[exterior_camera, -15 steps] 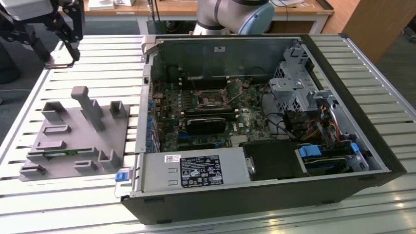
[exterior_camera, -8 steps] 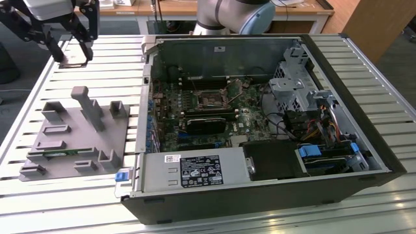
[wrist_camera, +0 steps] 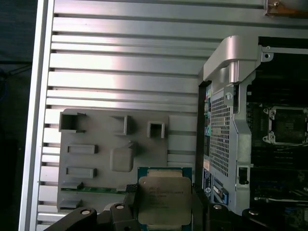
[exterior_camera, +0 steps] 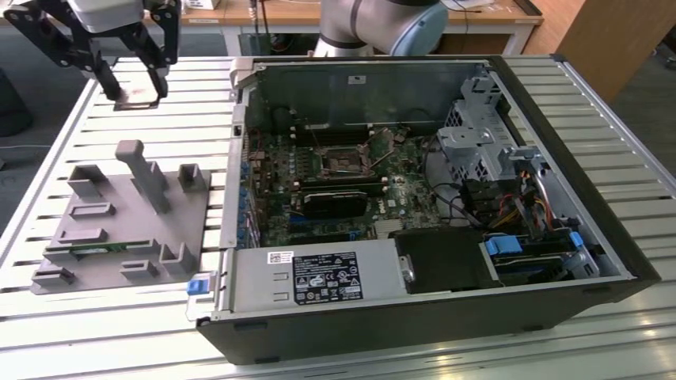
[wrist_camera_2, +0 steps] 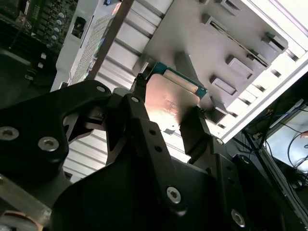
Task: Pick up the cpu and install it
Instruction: 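Pick up the cpu and move it towards the insertion slot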
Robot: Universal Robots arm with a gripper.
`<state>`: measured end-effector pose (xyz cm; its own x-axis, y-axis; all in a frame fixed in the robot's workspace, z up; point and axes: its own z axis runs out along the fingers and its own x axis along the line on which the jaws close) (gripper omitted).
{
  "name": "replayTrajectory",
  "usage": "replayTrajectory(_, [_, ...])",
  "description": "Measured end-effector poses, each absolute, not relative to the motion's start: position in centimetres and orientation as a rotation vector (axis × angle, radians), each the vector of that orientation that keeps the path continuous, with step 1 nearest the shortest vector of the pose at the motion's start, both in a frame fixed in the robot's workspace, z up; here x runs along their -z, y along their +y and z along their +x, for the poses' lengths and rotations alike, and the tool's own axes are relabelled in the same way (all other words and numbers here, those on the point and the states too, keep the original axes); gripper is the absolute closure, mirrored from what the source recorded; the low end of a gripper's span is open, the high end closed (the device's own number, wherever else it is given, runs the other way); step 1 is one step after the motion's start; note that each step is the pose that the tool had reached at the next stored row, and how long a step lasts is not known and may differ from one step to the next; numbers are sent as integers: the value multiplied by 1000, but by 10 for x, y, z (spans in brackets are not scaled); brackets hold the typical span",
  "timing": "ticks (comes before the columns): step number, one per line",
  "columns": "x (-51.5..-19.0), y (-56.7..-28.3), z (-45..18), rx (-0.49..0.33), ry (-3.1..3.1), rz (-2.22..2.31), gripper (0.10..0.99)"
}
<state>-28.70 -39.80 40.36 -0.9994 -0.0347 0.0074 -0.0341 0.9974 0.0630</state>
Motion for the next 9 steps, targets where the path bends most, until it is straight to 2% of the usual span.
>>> replayTrajectory(9, [-404,-397,-267,99,-3131,54,553])
